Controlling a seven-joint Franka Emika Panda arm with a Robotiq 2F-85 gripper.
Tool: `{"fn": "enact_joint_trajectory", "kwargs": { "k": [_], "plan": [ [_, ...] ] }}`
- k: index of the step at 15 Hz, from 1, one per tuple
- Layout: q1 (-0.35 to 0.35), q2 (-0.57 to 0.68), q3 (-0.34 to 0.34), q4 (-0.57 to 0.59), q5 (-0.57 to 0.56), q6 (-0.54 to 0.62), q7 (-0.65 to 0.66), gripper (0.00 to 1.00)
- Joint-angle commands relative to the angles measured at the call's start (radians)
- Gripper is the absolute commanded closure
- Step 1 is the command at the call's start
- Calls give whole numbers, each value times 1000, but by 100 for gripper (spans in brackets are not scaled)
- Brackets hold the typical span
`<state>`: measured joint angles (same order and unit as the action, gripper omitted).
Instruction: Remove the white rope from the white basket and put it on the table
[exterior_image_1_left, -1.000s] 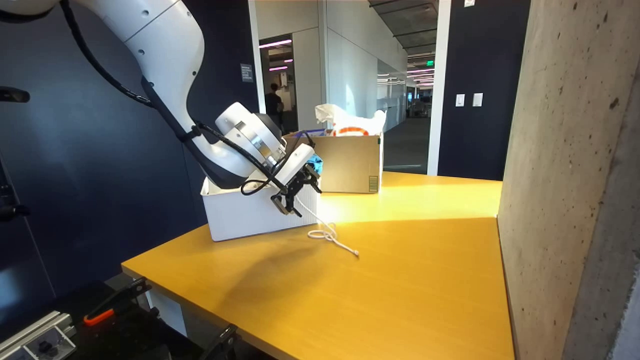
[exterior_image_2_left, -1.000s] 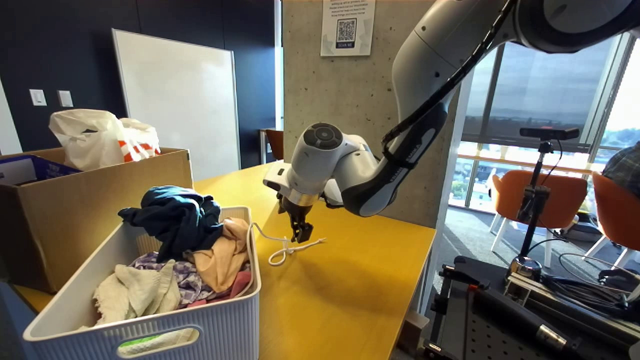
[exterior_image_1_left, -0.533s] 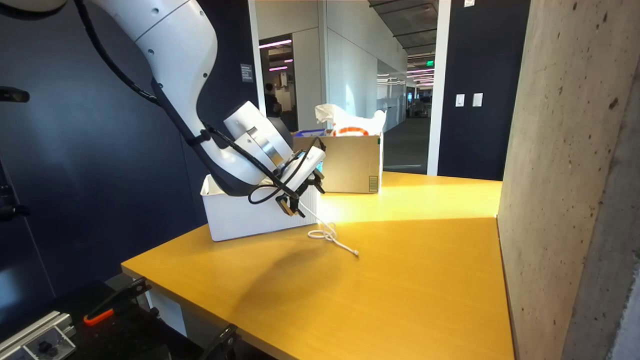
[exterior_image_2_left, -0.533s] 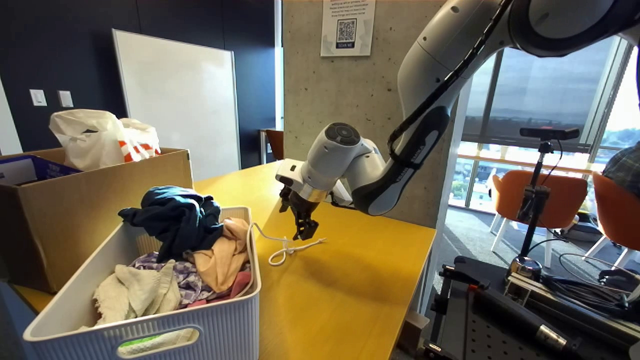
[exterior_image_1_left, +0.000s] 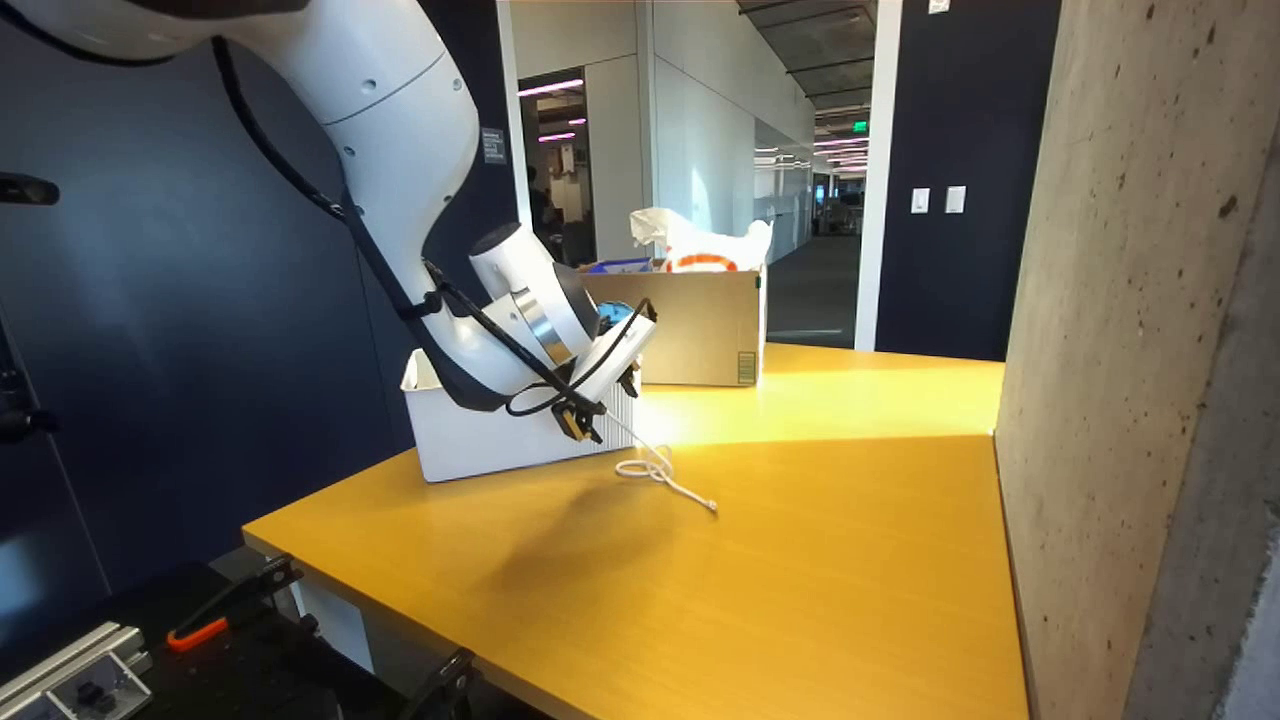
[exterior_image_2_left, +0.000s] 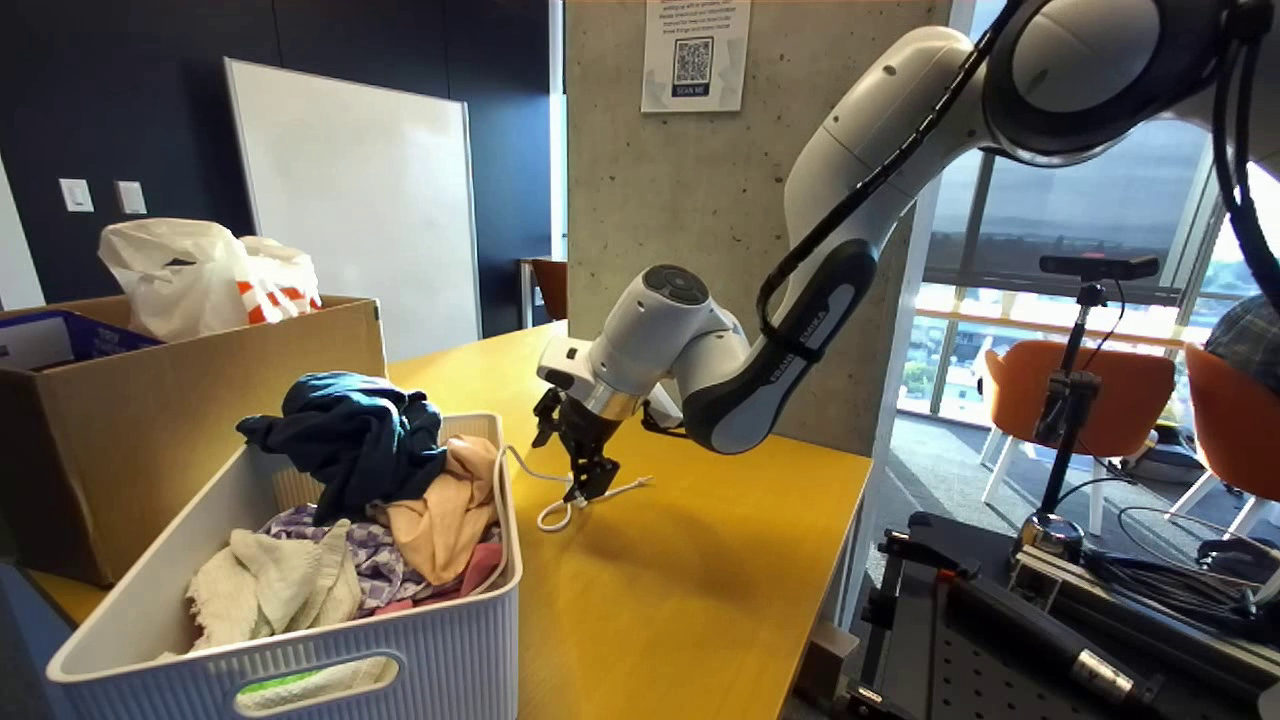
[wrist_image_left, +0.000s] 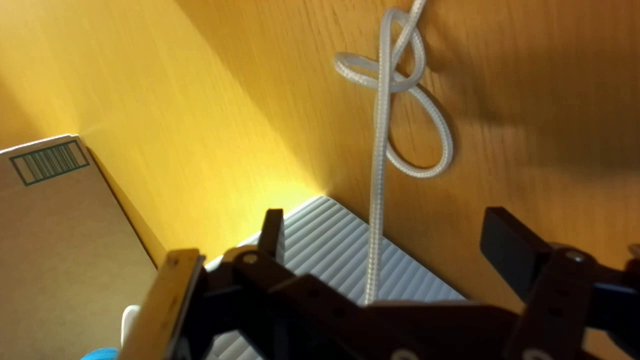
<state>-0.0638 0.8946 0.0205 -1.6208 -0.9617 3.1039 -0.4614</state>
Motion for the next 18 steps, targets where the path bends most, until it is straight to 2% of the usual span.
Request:
{"fn": "enact_joint_trajectory", "kwargs": {
  "k": [1, 5, 6, 8, 12, 15, 17, 18],
  "plan": [
    [-91, 65, 101, 78, 26, -1, -116, 0],
    [-181, 122, 217, 134, 33, -28, -228, 2],
    [-198, 138, 245, 150, 34, -39, -256, 26],
    [-231, 162, 297, 172, 35, -59, -306, 31],
    [-278, 207, 376, 212, 37, -100, -384, 61],
    [-292, 223, 404, 221, 27, -104, -405, 85],
    [-297, 225, 410, 216, 22, -99, -403, 98],
    [-290, 216, 401, 204, 14, -89, -387, 100]
  ]
}}
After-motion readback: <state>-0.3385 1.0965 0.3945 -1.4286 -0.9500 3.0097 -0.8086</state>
